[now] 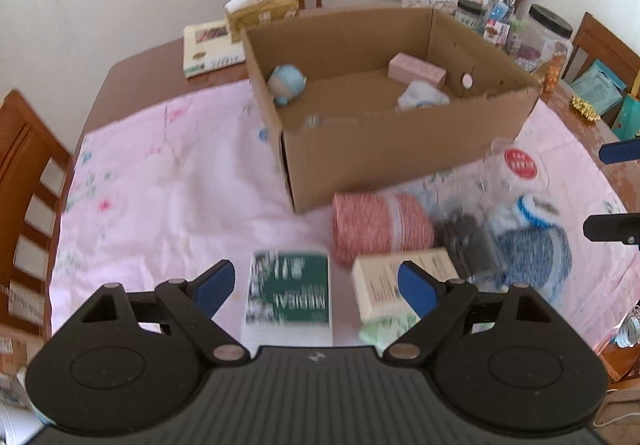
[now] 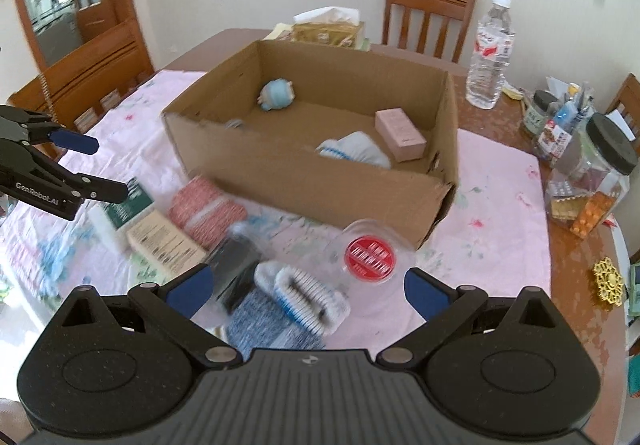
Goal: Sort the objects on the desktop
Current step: 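Withdraw both open tools from the cardboard box back over the table, then grasp the white MEDICAL tissue pack with the left tool while the right approaches a C&S pack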
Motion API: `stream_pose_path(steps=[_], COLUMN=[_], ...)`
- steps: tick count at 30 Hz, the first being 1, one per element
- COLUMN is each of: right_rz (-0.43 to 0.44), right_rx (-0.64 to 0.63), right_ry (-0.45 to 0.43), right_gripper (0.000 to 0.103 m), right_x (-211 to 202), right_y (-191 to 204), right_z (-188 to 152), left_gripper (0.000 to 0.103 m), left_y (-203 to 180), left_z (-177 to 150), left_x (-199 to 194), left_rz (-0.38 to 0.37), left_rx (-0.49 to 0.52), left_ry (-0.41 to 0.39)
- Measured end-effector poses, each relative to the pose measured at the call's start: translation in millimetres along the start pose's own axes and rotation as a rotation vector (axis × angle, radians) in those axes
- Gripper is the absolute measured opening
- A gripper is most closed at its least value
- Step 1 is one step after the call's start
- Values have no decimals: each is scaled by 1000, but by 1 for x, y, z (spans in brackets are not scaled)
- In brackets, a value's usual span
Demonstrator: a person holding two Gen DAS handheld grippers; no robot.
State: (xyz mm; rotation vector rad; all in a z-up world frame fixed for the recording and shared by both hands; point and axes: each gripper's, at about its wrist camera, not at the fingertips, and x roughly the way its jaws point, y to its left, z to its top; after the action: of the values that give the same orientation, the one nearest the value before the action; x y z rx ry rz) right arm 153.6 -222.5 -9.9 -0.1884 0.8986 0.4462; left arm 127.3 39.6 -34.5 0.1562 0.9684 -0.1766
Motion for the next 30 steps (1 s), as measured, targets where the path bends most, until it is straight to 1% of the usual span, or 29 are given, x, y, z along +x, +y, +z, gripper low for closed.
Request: stream_pose_path(steps=[6,11,14,18,22,25,30], right_rz=[28,42,25,4,-5,-16,6], right_rx=[-59,-63,-57,-24,28,46,93], right_ry=[15,38,61,84,123,150,197], right_gripper=[103,103,103,103,103,103,103], right_x=[1,6,12,16,22,26,37], right_y=[16,24,28,31,35,40,46], right_z=[-19,-34,-43,-53,-64,-72,-82], left_gripper=[89,89,89,89,89,89,89], left_y=[-3,3,7,11,18,20,23], left_z=[-27,-47,-57,-64,-68,-71,-79], left_x=[-5,-1,4,10,20,28,40], left_rz=[29,31,23,25,8,-13,-52], left_rx=[-17,-43,-47,-2,14,47,89], left_ry=[8,6,17,22,34,46,81])
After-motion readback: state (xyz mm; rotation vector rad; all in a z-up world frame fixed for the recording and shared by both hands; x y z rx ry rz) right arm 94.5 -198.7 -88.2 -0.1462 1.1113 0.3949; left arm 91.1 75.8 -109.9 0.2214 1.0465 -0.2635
